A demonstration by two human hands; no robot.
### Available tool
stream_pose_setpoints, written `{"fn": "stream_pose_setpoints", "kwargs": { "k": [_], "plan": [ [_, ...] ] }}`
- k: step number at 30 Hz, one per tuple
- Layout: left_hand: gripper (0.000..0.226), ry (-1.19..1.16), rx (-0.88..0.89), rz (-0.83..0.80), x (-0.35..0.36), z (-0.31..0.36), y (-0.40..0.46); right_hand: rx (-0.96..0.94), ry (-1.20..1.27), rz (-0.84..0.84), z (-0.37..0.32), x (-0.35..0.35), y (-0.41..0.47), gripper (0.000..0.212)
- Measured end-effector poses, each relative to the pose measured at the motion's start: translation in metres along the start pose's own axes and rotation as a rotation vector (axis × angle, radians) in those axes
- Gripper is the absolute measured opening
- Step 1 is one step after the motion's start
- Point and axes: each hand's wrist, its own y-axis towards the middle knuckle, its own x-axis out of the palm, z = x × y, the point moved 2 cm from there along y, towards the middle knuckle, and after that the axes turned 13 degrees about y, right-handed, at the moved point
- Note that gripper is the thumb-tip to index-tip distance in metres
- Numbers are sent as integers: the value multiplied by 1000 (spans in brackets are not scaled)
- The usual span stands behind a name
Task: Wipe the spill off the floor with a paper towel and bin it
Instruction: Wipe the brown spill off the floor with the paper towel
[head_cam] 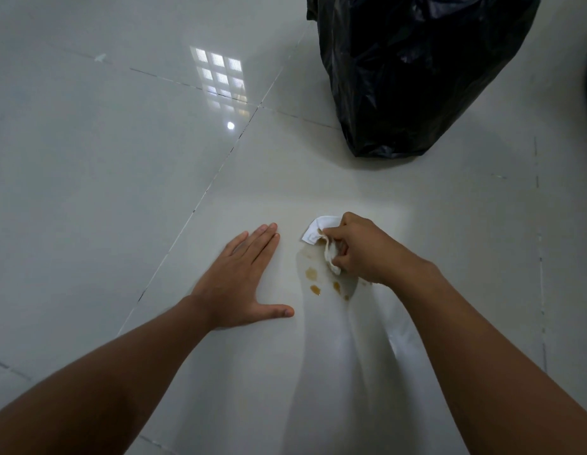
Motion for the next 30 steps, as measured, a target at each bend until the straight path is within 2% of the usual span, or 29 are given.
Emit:
{"fn": "stream_pose_setpoints", "kwargs": {
  "k": [5, 9, 13, 14, 17, 19, 21, 27, 30],
  "plan": [
    [126, -17, -4, -2, 0, 0, -1, -32, 56, 201, 1, 9, 5, 15],
    [125, -12, -6, 4, 0, -1, -2, -98, 129, 340, -7, 14, 7, 21],
    [124, -5, 1, 7, 1, 0, -1, -157, 123, 233, -10, 26, -7, 14],
    [124, 3, 0, 6, 1, 0, -1, -135, 127, 251, -6, 28, -14, 15],
    [125, 11, -7, 2, 0, 1, 0, 75, 208, 514, 17, 21, -28, 22],
    [124, 11, -5, -3, -1, 1, 0, 129, 209, 612, 21, 19, -25, 24],
    [124, 16, -2, -2, -1, 0, 1, 110, 190, 584, 12, 22, -14, 25],
    [124, 8, 2, -10, 1, 0, -1, -112, 50, 183, -9, 36, -15, 19],
    [127, 1, 0, -13, 0, 0, 0, -72, 91, 186, -5, 24, -19, 21]
  ]
}}
